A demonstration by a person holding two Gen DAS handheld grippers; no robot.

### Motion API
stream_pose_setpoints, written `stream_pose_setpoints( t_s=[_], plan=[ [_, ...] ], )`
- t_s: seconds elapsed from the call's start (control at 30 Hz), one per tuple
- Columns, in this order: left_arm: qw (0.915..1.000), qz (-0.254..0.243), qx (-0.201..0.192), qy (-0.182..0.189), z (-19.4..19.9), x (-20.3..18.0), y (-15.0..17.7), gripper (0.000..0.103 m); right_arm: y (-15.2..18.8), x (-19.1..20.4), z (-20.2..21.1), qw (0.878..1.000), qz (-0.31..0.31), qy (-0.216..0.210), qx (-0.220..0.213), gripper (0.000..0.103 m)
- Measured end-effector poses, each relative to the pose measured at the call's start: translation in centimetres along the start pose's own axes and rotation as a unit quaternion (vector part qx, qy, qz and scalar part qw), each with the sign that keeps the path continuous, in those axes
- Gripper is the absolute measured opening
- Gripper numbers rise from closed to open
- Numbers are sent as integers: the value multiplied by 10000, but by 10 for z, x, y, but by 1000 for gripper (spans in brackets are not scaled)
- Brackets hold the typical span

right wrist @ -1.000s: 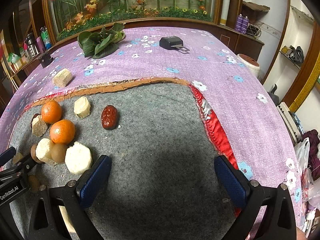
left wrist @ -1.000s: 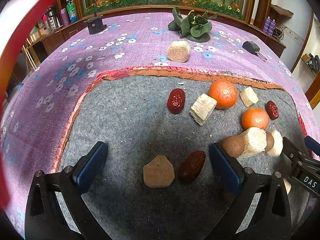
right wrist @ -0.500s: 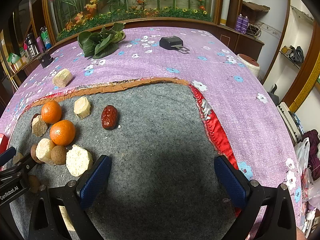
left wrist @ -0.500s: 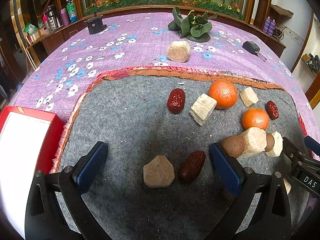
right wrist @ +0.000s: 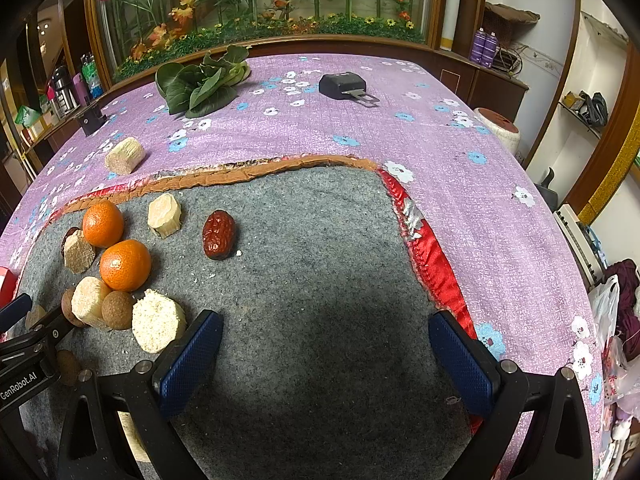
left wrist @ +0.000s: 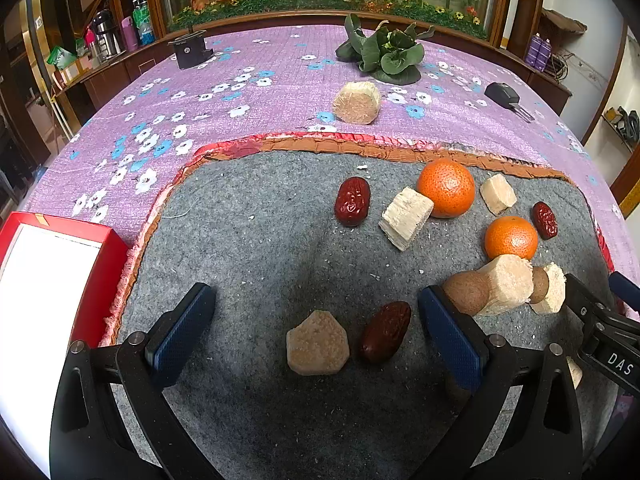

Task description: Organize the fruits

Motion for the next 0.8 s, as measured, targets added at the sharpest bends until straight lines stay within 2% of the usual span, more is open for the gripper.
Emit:
stream_pose_setpoints(
  t_s=[0.33,0.43,0.5,0.63,0.67,0.73,0.8],
  plan=[
    [10000,-24,9,22,-1,7,1,103,0,1,0,10000,-1,1,1,103],
    [9996,-266,62,54,7,8,3,102,0,1,-1,10000,3,-10,8,103],
    [9982,-562,-183,-82,26,14,-2,102,-1,3,-1,10000,24,4,44,103],
    [9920,-1032,-732,-16,73,24,-10,102,-1,0,-1,9988,153,-358,291,102],
    [9904,-1118,-811,25,85,31,-9,102,-2,-3,6,9988,65,-452,181,93],
    [9890,-1199,-860,28,98,43,-4,102,-5,-5,26,9981,-62,-576,-190,91],
    [9890,-1202,-858,49,106,52,3,102,-1,5,43,9951,133,-954,-239,91]
  ],
)
Point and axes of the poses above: each gripper's, at about its wrist camera, not at the fingertips, and z roughly against the way its jaws point, x to its left, y to its underside, the point moved 9 cm from there along -z, roughly the way its jaws point, and after that the axes turned 12 degrees about -x, right-handed, at the moved point
